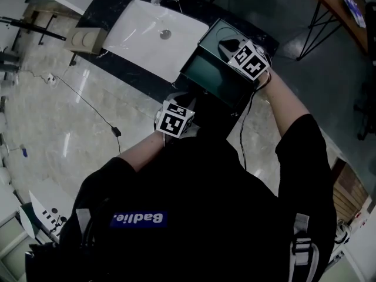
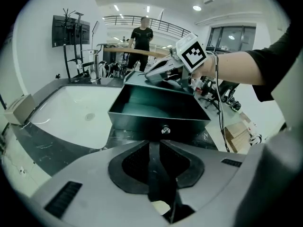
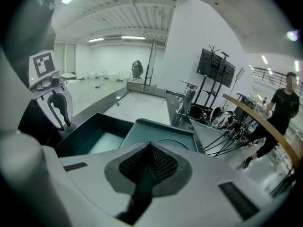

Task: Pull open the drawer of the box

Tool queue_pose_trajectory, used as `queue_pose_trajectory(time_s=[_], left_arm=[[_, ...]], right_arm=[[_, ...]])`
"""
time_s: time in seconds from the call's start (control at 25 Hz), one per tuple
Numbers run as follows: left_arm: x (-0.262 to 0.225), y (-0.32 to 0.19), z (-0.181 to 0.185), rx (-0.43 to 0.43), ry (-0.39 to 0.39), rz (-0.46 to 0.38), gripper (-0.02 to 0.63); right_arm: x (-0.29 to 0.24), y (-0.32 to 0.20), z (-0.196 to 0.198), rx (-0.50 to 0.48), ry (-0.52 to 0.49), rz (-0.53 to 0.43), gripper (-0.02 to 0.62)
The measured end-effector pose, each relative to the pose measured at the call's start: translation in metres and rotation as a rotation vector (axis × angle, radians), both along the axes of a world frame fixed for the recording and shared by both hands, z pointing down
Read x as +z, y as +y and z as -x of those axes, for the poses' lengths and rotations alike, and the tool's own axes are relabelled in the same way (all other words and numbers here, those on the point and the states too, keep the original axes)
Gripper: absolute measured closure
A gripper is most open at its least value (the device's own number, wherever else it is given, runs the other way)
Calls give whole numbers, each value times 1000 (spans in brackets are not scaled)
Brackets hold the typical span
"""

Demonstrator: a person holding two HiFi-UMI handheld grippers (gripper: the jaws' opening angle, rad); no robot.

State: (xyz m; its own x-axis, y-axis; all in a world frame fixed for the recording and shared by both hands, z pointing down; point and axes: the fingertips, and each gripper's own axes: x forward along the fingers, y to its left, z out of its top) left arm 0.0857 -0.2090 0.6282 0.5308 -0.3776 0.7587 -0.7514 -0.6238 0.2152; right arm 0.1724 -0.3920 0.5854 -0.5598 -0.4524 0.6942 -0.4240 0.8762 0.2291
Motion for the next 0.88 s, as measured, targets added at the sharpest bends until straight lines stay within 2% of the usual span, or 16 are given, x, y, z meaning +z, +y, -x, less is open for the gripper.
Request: queue_pose_trajectory(time_s=[0.24,0.36,0.56,0.88], left_arm=[[-9,-3,37,-15,51,-21,538],[-15,-4,56,-11,72,-36,538],[-30,-1,79,59,112,-72,538],[-49,1,106,191,171,-149,538]], right_arm=[[-14,19,-2,131,-46,8,597],[-27,33,0,221,-101,3,596],[-45,66,10,377,-178,-15,596],[-59,126,46,556,-241,-44,595]])
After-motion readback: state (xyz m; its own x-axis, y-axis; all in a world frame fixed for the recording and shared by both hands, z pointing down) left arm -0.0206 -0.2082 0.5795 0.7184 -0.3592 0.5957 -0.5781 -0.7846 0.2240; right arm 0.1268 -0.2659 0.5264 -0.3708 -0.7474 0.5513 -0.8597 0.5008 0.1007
